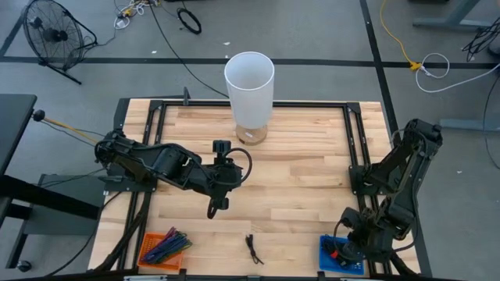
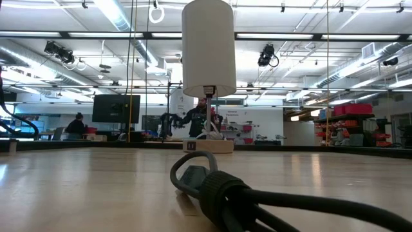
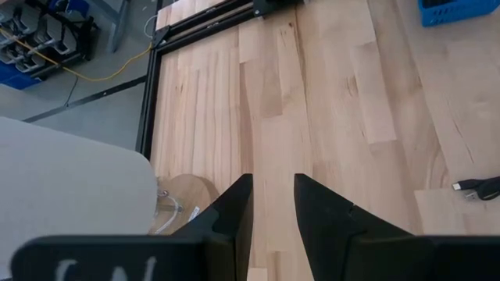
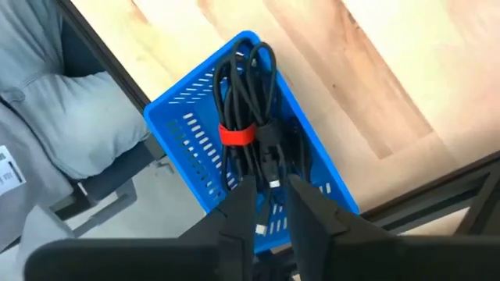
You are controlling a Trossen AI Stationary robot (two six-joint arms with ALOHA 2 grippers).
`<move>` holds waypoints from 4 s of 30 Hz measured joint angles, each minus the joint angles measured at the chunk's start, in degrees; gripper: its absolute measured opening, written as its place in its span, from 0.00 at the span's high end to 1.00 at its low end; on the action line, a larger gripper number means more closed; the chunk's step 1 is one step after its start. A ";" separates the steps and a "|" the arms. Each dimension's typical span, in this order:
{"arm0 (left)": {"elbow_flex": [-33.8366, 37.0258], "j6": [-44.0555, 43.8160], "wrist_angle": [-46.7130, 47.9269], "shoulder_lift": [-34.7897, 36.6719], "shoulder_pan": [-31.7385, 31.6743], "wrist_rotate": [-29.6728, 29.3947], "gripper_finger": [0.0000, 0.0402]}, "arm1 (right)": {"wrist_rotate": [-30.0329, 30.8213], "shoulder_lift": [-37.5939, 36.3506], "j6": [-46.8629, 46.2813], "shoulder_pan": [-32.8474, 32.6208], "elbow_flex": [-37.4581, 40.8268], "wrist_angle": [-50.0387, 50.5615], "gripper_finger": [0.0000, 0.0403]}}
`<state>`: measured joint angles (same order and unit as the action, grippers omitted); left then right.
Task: Pick & Place USB Port
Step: Put the black charger cable into the blue bin
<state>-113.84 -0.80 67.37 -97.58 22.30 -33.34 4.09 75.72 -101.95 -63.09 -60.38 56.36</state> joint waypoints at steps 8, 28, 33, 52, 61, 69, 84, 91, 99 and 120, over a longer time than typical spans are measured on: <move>-0.05 -0.04 0.24 -0.23 -0.02 7.55 0.75 | 4.25 0.00 4.11 0.00 0.02 1.73 0.81; 0.00 13.93 -1.65 -23.85 7.87 28.30 0.75 | 24.56 0.00 19.95 1.22 0.04 -3.53 0.81; -0.02 15.46 -5.37 -27.55 7.85 28.44 0.75 | 28.49 0.00 23.40 1.99 0.04 -4.89 0.81; -0.02 21.09 -17.61 -29.97 10.52 29.17 0.75 | 28.55 0.00 29.53 3.80 0.04 -6.73 0.81; 0.00 19.55 -19.27 -32.95 9.72 35.04 0.70 | 30.61 -0.02 30.99 3.85 0.04 -7.40 0.81; -0.15 19.02 -22.72 -34.15 9.40 35.91 0.55 | 31.00 -0.01 31.62 3.87 0.04 -7.87 0.81; -0.02 14.07 -25.38 -38.70 9.03 34.57 0.54 | 31.04 -0.02 36.24 3.85 0.04 -13.44 0.81; -0.02 13.30 -25.03 -40.47 9.03 33.75 0.54 | 31.04 0.00 38.49 3.86 0.04 -17.17 0.81; -0.26 10.19 -24.94 -41.64 8.77 34.45 0.69 | 31.06 0.00 39.70 3.85 0.04 -18.60 0.81; -8.97 9.99 -29.37 -38.84 8.30 17.70 0.93 | 31.11 0.02 40.14 3.86 0.04 -19.24 0.81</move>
<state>-122.81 9.19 38.01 -136.42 30.60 -15.64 35.20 75.75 -61.81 -59.23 -60.34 37.12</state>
